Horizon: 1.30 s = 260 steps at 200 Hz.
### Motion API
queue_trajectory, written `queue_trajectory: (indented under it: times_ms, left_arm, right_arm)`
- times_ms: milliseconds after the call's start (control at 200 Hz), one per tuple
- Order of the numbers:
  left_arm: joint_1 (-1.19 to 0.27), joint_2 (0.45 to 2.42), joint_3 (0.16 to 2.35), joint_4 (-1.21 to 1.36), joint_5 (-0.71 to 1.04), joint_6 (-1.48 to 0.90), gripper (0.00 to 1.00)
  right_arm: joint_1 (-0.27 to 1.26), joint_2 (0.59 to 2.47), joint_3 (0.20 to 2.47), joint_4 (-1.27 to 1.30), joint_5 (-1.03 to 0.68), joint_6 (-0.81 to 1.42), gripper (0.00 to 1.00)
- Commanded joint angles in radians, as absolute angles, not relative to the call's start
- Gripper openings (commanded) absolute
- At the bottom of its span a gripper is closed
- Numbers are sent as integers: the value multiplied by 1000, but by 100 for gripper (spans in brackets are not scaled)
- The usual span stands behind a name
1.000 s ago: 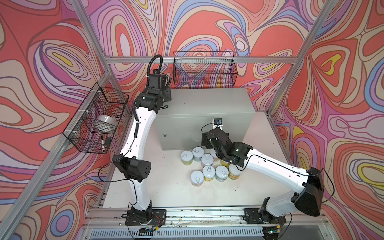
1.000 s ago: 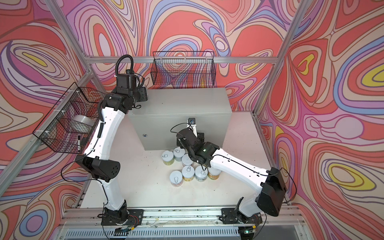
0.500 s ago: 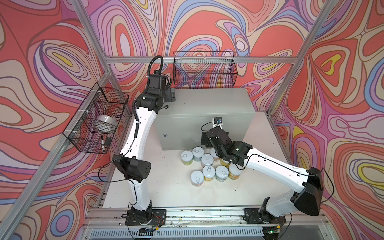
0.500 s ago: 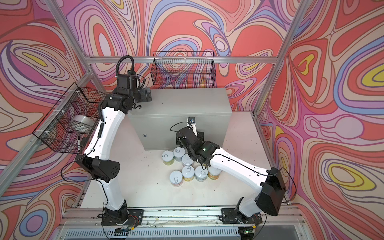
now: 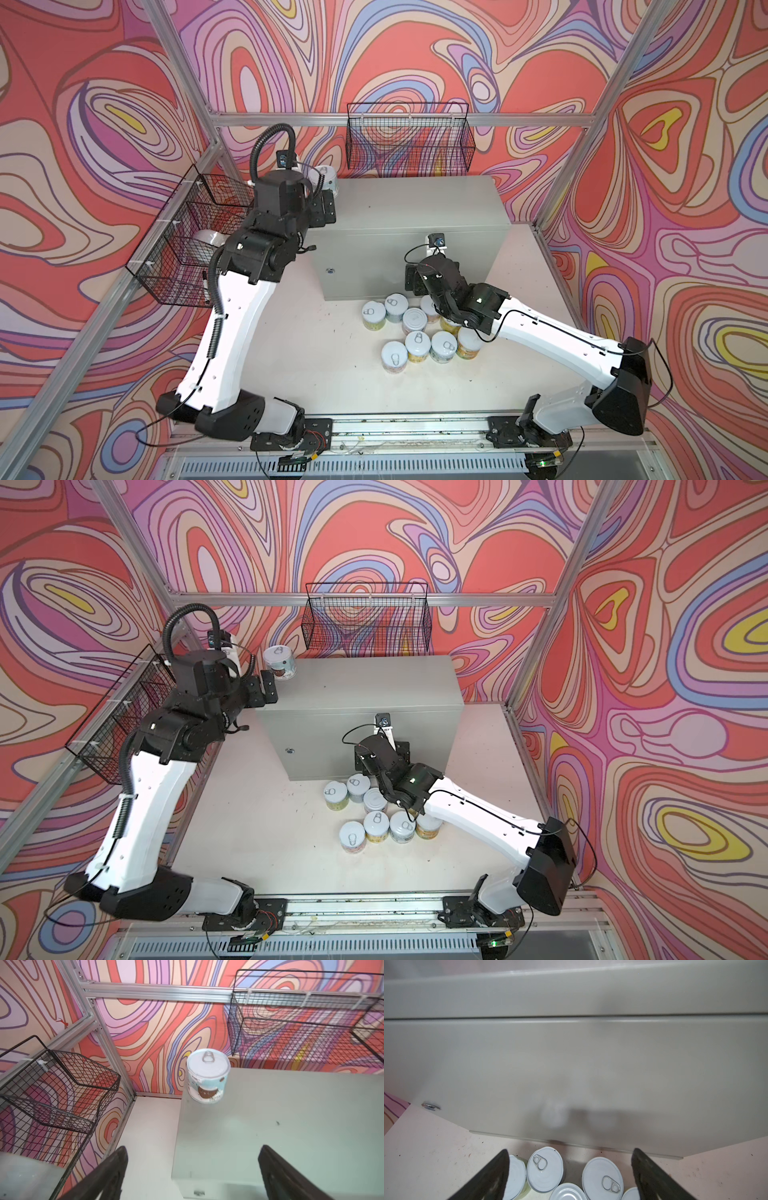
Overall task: Place and organize the canned foods onto the counter
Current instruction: 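Move the left gripper back down to the cans and grasp another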
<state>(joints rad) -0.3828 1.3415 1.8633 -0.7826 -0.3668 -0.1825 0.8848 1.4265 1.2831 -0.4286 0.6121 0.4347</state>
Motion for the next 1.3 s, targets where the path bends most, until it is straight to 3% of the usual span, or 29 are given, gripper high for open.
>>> queue_trajectory:
  times_ms: [0, 230, 506, 811, 1297]
  left_arm:
    - [-473, 1238, 1636, -758, -349, -171, 100]
    - [-713, 976, 1125, -461, -334, -153, 100]
    - [-718, 890, 815, -321, -260, -316, 100]
    - [-722, 896, 447, 145, -186, -334, 100]
    - [-722, 1207, 370, 495, -196, -292, 100]
  right_arm:
    - [881, 1377, 1249, -455, 613, 425, 94]
    - [882, 1338, 1195, -498, 604, 481, 94]
    - [882, 1313, 1127, -502, 583, 551, 93]
    - [881, 1279, 1037, -480, 496, 594, 94]
    - [881, 1321, 979, -392, 446, 636, 94]
